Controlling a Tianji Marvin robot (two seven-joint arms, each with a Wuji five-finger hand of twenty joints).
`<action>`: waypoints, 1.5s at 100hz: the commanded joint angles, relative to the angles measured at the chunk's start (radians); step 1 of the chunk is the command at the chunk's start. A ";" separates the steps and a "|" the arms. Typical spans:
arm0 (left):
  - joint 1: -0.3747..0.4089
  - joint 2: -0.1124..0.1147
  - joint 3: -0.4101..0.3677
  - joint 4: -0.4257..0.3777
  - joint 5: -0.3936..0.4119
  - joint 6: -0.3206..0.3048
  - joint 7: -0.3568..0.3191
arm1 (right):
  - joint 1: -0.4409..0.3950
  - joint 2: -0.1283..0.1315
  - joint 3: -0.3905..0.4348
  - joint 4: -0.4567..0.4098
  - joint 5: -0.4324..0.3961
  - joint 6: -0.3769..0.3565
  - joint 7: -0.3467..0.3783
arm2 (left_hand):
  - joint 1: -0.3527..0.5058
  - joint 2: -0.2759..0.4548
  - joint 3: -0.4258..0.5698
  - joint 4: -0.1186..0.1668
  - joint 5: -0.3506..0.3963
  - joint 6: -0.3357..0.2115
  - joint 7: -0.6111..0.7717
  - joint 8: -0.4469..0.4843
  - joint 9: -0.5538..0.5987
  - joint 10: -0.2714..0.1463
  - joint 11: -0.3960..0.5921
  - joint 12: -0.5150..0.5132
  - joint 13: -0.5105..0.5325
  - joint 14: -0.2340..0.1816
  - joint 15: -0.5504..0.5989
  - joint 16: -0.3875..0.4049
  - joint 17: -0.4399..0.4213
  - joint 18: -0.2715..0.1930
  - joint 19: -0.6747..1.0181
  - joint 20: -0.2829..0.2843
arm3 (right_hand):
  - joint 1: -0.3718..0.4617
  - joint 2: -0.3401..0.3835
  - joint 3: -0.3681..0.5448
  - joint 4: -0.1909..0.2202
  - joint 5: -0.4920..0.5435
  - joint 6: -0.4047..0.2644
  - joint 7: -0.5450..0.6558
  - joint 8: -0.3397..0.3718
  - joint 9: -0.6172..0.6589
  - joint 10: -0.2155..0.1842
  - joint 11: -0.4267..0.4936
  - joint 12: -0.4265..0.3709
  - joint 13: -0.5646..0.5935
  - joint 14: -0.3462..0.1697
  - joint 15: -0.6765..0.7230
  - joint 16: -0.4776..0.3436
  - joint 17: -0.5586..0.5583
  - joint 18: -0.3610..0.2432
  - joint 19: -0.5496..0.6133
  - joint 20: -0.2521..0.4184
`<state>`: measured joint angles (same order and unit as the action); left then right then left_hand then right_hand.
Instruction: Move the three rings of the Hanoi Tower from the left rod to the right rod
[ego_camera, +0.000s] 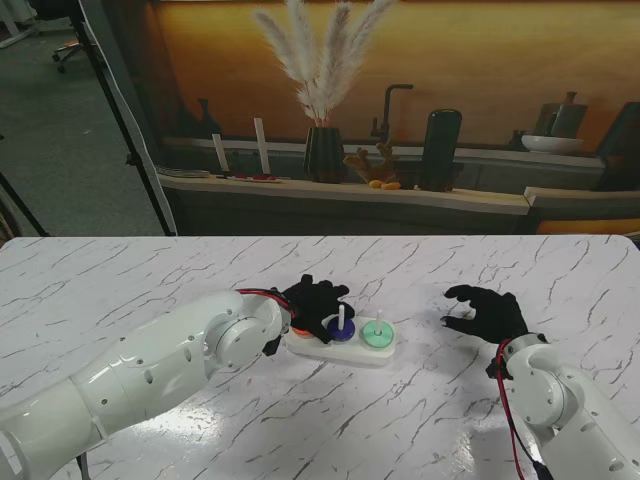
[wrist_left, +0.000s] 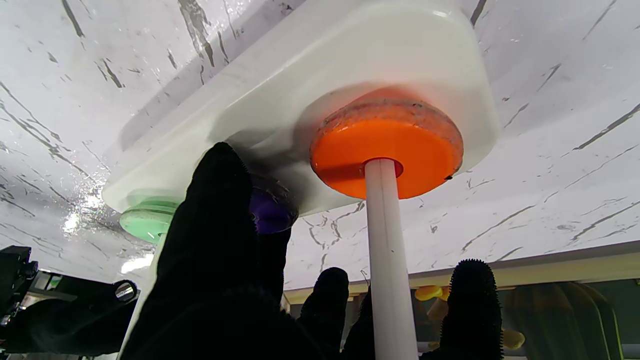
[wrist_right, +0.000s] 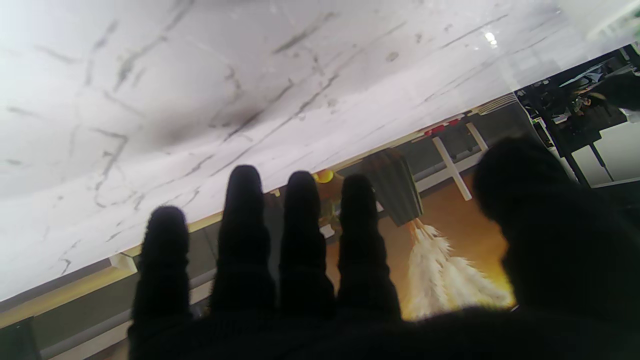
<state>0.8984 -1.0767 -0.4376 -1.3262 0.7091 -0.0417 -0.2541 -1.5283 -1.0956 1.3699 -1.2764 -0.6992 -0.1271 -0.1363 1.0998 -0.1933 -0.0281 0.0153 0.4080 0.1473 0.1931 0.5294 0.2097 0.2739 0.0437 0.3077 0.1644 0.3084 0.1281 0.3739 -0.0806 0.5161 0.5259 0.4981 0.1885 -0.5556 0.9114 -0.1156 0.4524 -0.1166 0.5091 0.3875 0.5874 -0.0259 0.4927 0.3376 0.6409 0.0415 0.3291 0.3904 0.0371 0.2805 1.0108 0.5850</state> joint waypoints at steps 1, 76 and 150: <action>0.018 -0.009 0.012 0.005 -0.005 -0.021 -0.022 | -0.008 -0.006 -0.003 -0.002 0.001 0.000 0.000 | 0.077 0.074 0.014 -0.030 0.062 -0.119 0.067 0.042 0.019 -0.013 0.002 0.020 0.018 -0.012 -0.008 0.014 -0.009 0.005 0.032 0.005 | 0.004 -0.010 0.015 0.034 0.023 0.007 0.012 0.013 0.018 0.000 0.012 0.004 0.010 -0.023 0.019 0.008 -0.014 0.100 0.018 0.004; 0.004 -0.006 0.022 0.007 -0.029 -0.049 -0.046 | -0.005 -0.006 -0.006 0.002 0.001 -0.001 -0.001 | -0.114 -0.250 0.269 0.008 -0.136 0.074 -0.101 -0.071 -0.043 0.013 -0.013 0.010 -0.001 0.004 -0.019 0.003 -0.014 0.026 0.013 0.003 | 0.005 -0.010 0.016 0.034 0.024 0.008 0.012 0.013 0.018 -0.001 0.012 0.004 0.009 -0.023 0.019 0.008 -0.013 0.099 0.019 0.005; -0.018 -0.029 0.078 0.046 -0.033 -0.025 -0.005 | -0.011 -0.006 0.003 -0.002 0.000 0.002 0.000 | -0.049 -0.112 0.142 0.002 -0.020 0.033 -0.018 0.001 0.002 0.006 0.004 0.027 0.026 0.000 -0.001 0.017 0.000 0.022 0.034 0.022 | 0.005 -0.009 0.017 0.034 0.023 0.008 0.012 0.013 0.019 -0.002 0.013 0.004 0.010 -0.024 0.020 0.008 -0.013 0.098 0.019 0.005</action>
<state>0.8444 -1.0879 -0.3719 -1.2952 0.6703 -0.0511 -0.2565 -1.5308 -1.0956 1.3741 -1.2760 -0.6988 -0.1262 -0.1366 0.9851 -0.3644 0.1202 0.0253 0.3556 0.2180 0.1515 0.5077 0.1948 0.2885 0.0405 0.3158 0.1649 0.3079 0.1174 0.3779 -0.0798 0.5161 0.5261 0.4990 0.1885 -0.5557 0.9114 -0.1156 0.4524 -0.1166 0.5091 0.3875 0.5874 -0.0259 0.4927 0.3376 0.6409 0.0415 0.3292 0.3905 0.0371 0.2805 1.0109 0.5850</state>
